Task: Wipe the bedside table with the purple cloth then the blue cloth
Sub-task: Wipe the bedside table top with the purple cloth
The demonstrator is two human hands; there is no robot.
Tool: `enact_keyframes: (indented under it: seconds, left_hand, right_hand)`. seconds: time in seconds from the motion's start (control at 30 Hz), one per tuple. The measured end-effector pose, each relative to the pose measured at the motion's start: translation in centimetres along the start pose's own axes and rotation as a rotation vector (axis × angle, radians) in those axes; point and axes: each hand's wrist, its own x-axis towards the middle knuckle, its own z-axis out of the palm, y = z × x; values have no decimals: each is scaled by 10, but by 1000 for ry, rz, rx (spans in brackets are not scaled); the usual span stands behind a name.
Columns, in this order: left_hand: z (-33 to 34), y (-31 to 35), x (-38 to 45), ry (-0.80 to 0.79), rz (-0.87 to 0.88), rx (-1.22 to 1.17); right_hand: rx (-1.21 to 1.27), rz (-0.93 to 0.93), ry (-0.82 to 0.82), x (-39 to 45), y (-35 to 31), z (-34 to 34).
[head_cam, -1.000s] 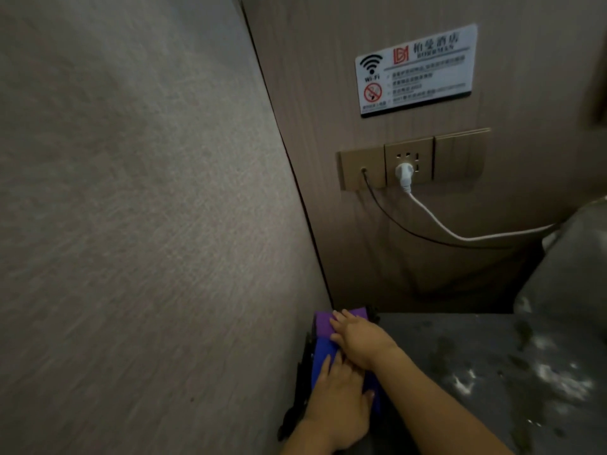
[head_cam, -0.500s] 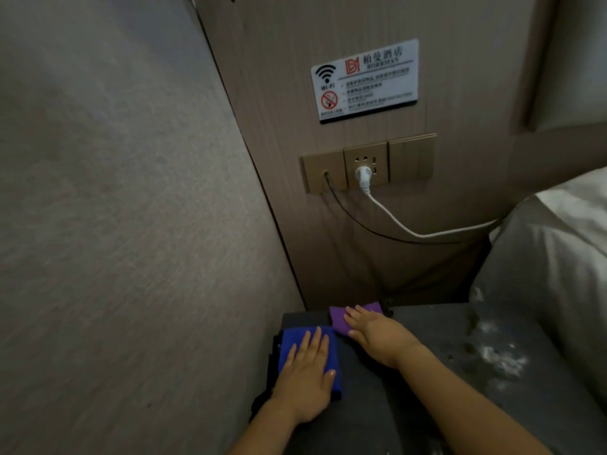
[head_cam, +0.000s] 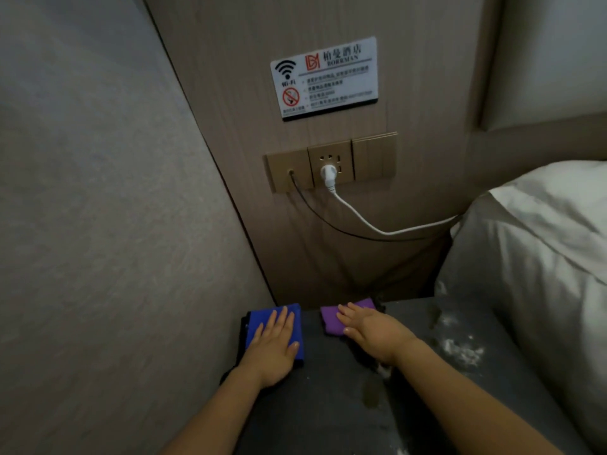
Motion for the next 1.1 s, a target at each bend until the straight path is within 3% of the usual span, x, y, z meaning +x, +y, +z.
enact_keyframes:
  seconds: [0.2, 0.3, 0.37, 0.5, 0.67, 0.9, 0.97, 1.1]
  left_hand:
    - [-2, 0, 4, 9, -10, 19]
    - [-6, 25, 0, 199, 2, -4]
    - [-9, 62, -2, 310, 135, -44]
    - [0, 145, 7, 177, 441, 124]
    - [9, 193, 26, 76, 466, 253]
    - [8, 218, 26, -10, 461, 180]
    - [6, 223, 28, 12, 454, 156]
    - [6, 241, 35, 176, 438, 147]
  right_hand:
    - [41, 67, 27, -24, 42, -8]
    - [45, 82, 33, -35, 55, -9]
    - [51, 90, 28, -38, 62, -8]
    - [91, 111, 35, -47, 77, -8]
    - [100, 172, 35, -69, 115, -12]
    - [274, 194, 81, -85, 135, -17]
    - [308, 234, 144, -93, 139, -20]
    - [113, 272, 167, -106, 129, -16]
